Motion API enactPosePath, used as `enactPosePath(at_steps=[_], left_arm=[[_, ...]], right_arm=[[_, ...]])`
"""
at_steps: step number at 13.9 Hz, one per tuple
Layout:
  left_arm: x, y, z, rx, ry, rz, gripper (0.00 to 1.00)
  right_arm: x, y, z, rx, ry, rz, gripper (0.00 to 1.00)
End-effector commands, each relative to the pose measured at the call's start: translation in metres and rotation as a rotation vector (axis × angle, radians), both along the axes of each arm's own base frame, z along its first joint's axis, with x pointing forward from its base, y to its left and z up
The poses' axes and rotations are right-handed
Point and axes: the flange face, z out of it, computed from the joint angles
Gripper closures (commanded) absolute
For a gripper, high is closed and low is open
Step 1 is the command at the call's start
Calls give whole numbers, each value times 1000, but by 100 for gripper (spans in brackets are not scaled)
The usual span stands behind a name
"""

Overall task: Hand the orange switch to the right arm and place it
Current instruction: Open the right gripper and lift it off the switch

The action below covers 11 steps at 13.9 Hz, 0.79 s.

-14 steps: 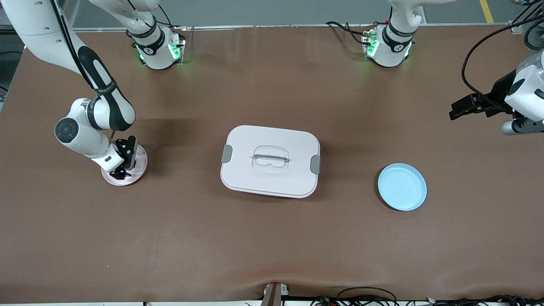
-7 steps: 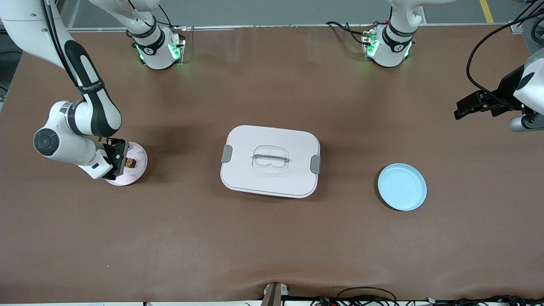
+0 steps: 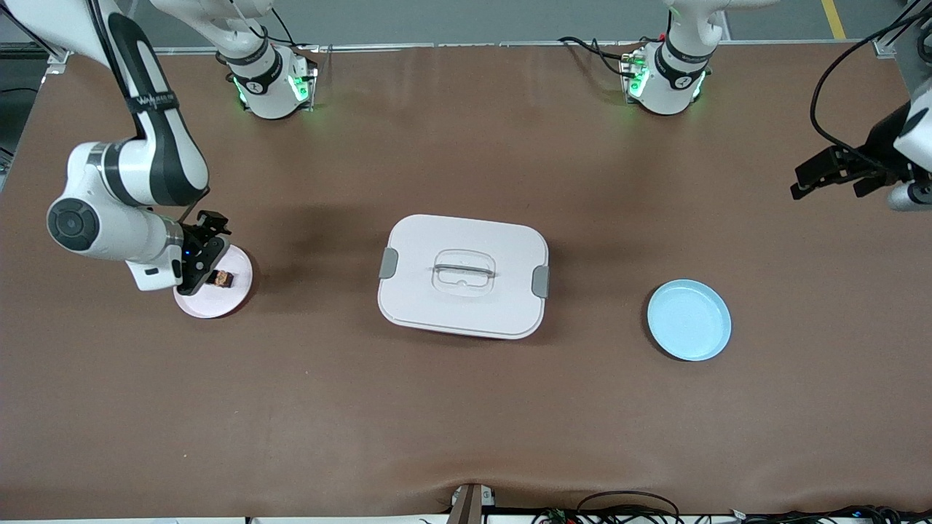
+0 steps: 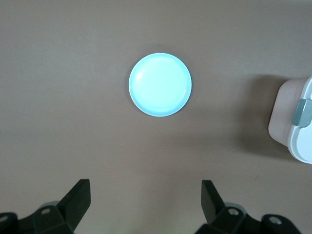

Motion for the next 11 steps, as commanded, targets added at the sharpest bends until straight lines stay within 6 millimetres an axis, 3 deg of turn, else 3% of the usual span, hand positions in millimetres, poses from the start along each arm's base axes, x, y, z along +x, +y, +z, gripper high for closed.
enactPosePath(at_steps=[1, 8, 11], left_arm=[[-23, -2, 3, 21, -34, -6, 0], [-11, -2, 19, 17, -34, -21, 0], [-11, -2, 20, 11, -34, -19, 0]], right_arm=[[11, -1, 48, -37, 4, -133, 0], [36, -4, 173, -118, -36, -436, 0], [38, -13, 209, -153, -64, -611, 0]])
